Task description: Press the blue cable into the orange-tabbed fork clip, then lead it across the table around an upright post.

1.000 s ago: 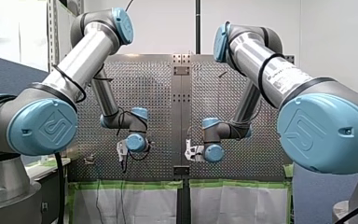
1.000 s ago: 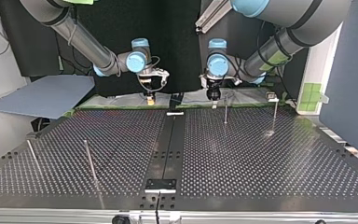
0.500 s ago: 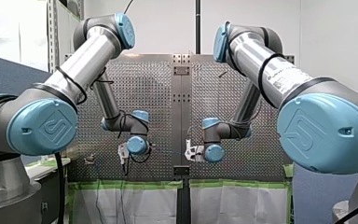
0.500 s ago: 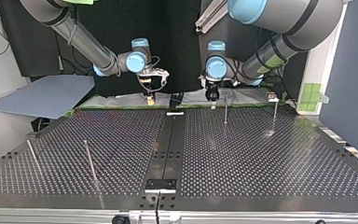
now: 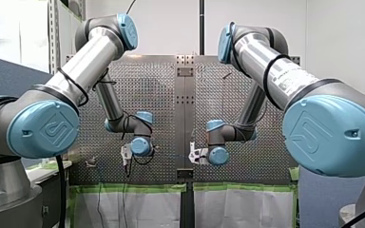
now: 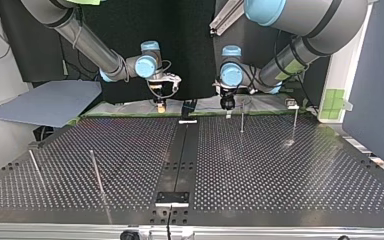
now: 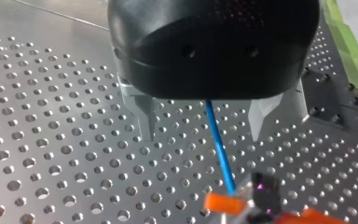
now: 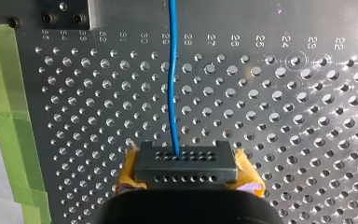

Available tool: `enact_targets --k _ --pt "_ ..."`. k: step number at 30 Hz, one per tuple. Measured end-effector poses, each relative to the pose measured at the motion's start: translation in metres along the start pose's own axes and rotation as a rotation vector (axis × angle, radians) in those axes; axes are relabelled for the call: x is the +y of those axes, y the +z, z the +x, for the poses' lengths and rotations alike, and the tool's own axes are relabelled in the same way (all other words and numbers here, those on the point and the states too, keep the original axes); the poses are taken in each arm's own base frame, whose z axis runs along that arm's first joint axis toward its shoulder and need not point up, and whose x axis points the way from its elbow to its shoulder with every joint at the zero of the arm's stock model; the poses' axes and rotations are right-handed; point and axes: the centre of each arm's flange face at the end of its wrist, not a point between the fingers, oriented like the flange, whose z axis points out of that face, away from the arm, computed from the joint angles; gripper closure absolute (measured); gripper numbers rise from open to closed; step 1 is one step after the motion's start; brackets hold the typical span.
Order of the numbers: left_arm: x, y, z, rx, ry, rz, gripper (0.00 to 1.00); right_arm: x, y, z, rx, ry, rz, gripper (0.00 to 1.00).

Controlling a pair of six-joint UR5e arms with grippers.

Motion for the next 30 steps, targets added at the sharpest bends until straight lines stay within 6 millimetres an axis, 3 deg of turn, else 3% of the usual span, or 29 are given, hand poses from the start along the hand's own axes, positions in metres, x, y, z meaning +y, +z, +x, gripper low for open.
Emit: enact_targets --k 16,17,18,19,20,21,23,24,26,27,29,30 --pt "0.0020 -0.0006 -0.0006 -0.008 0.086 -0.033 0.00 0.0004 0.0001 -0.0005 -0.001 0.000 -0.001 1.00" --pt "0.0025 -0.0005 -0.0008 -0.009 0.091 -0.038 0.09 0.0004 0.0001 -0.0006 -0.001 0.000 -0.001 1.00" --pt "0.0030 -0.0006 -0.0009 -0.010 0.094 -0.043 0.09 0.0005 0.0002 -0.0006 -0.001 0.000 -0.001 1.00" --pt "0.0034 -0.0006 -0.0010 -0.011 0.099 -0.048 0.25 0.0005 0.0002 -0.0006 -0.001 0.000 -0.001 1.00" --pt "0.0039 -0.0007 -0.0011 -0.012 0.106 -0.053 0.33 0.0005 0.0001 -0.0005 -0.001 0.000 -0.001 1.00" --pt "0.0040 -0.0008 -0.0011 -0.012 0.112 -0.056 0.33 0.0005 0.0002 -0.0005 -0.001 0.000 0.000 1.00" --pt "0.0037 -0.0011 -0.0010 -0.013 0.123 -0.060 0.52 0.0005 0.0002 -0.0004 -0.001 0.000 0.000 1.00" --pt "0.0034 -0.0014 -0.0010 -0.013 0.127 -0.060 0.52 0.0005 0.0002 -0.0002 0.000 0.000 0.000 1.00" --pt "0.0023 -0.0019 -0.0007 -0.013 0.135 -0.059 0.70 0.0005 0.0002 0.0000 0.000 0.000 0.000 1.00" --pt "0.0017 -0.0022 -0.0006 -0.013 0.137 -0.058 0.70 0.0005 0.0002 0.0001 0.000 0.000 0.000 1.00" --pt "0.0005 -0.0027 -0.0003 -0.014 0.142 -0.056 0.83 0.0005 0.0002 0.0002 0.000 0.000 0.000 1.00" --pt "0.0001 -0.0029 -0.0002 -0.014 0.143 -0.056 0.83 0.0005 0.0002 0.0002 0.000 0.000 0.000 1.00"
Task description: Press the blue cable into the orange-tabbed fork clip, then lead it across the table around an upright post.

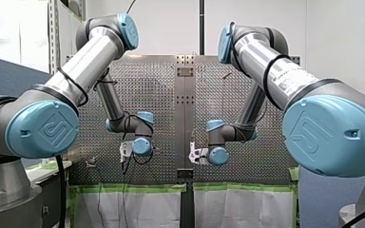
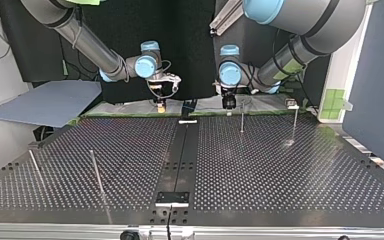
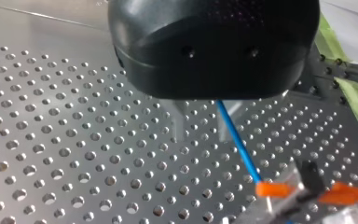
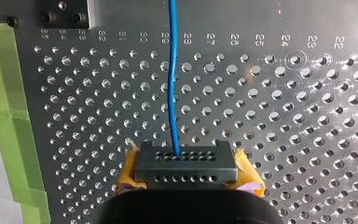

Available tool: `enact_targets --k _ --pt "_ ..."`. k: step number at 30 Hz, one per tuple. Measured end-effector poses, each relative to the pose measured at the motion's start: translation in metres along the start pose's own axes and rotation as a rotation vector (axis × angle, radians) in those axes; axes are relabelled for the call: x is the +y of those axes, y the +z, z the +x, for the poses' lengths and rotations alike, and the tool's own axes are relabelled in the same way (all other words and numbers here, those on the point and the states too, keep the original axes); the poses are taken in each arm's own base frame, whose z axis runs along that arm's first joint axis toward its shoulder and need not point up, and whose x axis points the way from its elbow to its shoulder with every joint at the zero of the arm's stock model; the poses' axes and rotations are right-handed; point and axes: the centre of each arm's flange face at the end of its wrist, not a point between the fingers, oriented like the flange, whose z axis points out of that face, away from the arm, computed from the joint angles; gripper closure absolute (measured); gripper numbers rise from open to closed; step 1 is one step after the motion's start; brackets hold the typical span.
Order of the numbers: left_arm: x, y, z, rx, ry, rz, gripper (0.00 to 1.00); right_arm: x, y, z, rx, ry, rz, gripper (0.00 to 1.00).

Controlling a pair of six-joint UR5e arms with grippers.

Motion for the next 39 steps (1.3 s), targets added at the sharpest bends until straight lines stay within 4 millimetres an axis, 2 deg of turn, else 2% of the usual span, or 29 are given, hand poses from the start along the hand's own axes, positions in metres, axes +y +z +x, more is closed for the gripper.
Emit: enact_targets --k 1,2,25,30,34,39 --pt "0.000 0.000 0.000 -0.001 0.001 0.001 0.89 0.000 0.000 0.000 0.000 0.000 0.000 1.00" --pt "-0.001 0.000 0.000 -0.002 0.001 0.002 0.99 0.000 0.000 0.000 0.000 0.000 0.000 1.00" --pt "-0.008 -0.004 -0.001 -0.007 0.041 0.019 0.99 0.001 -0.001 -0.001 -0.012 -0.005 -0.003 1.00" --pt "-0.012 -0.008 -0.012 -0.010 0.076 0.023 0.99 0.002 -0.002 0.001 -0.020 -0.007 -0.013 1.00" --pt "-0.018 -0.012 -0.028 -0.028 0.079 0.033 0.99 0.004 -0.002 0.011 -0.014 -0.006 -0.020 1.00" --pt "-0.025 -0.020 -0.049 -0.044 0.057 0.048 0.99 0.003 -0.003 0.043 0.014 -0.002 -0.020 1.00"
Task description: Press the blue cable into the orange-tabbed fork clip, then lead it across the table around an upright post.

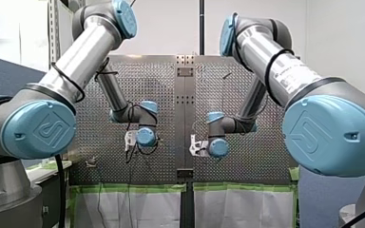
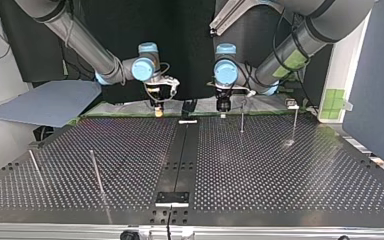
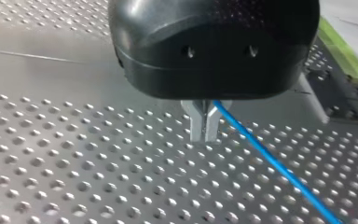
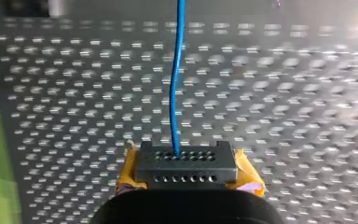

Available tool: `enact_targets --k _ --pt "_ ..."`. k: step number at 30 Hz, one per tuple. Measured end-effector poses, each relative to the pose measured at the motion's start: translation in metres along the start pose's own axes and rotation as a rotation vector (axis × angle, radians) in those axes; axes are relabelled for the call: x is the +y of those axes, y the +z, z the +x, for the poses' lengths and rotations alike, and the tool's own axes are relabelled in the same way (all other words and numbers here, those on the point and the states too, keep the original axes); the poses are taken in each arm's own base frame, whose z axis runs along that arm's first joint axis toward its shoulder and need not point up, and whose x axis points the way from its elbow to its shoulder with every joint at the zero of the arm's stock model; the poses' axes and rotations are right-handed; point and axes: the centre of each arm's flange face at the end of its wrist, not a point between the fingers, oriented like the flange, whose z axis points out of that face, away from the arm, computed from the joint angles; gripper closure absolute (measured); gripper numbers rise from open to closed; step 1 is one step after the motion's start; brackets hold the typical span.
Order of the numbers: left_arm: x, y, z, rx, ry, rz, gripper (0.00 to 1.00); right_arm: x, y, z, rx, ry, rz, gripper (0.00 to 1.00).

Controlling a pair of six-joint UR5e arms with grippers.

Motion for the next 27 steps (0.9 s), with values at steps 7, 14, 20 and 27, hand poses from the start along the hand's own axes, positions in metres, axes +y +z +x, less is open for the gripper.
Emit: enact_targets --k 7,14,20,27 --pt "-0.005 -0.011 -0.034 -0.022 -0.034 0.005 0.99 -0.003 -0.005 0.040 0.028 0.003 0.007 1.00" --pt "-0.008 -0.022 -0.070 -0.060 -0.064 -0.012 0.99 -0.005 -0.013 0.082 0.055 0.007 0.013 1.00" --pt "-0.007 -0.031 -0.099 -0.098 -0.090 -0.028 0.99 -0.006 -0.020 0.116 0.089 0.015 0.019 1.00" --pt "-0.006 -0.043 -0.136 -0.143 -0.112 -0.034 0.99 -0.008 -0.031 0.157 0.137 0.022 0.025 1.00"
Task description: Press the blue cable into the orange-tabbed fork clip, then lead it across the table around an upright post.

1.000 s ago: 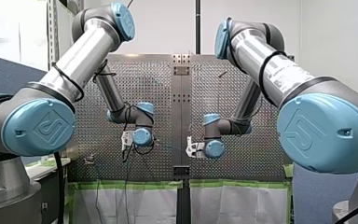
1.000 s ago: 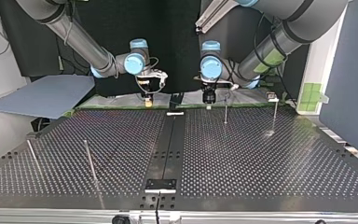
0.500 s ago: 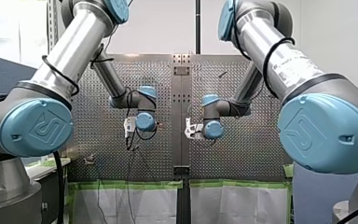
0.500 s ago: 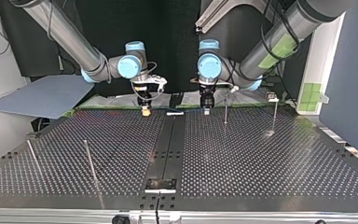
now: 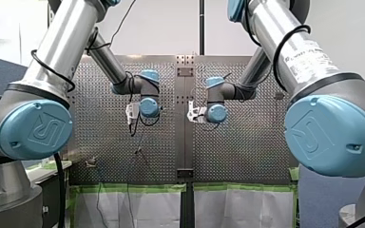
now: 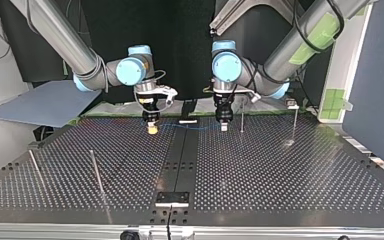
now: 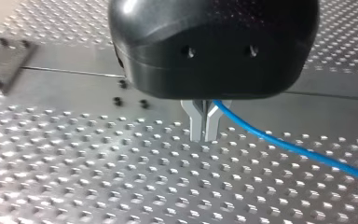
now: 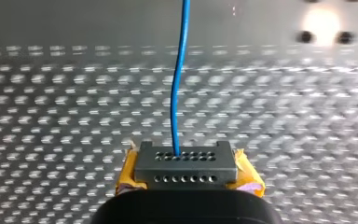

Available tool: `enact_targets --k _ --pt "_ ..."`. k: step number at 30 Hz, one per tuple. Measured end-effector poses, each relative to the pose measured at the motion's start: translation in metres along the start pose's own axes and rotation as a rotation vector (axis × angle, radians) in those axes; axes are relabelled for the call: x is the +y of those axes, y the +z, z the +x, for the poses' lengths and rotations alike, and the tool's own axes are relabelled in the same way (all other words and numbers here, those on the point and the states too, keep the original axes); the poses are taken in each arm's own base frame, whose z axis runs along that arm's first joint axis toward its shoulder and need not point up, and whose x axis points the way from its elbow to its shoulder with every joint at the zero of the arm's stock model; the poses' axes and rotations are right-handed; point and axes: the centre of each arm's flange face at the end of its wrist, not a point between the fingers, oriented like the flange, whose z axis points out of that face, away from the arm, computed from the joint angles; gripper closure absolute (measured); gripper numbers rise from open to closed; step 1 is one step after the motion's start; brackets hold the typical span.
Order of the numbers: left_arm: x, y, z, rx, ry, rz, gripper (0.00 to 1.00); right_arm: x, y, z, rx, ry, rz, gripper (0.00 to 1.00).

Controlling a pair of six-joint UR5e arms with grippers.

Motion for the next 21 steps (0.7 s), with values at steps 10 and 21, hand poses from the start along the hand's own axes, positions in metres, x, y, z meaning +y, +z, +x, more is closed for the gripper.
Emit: enact_targets --k 10,21 --pt "-0.013 -0.003 -0.072 -0.078 -0.033 0.015 0.99 -0.004 -0.010 0.066 0.090 0.020 0.020 1.00" --pt "-0.019 -0.011 -0.146 -0.164 -0.073 0.028 0.99 -0.004 -0.027 0.137 0.179 0.026 0.030 1.00"
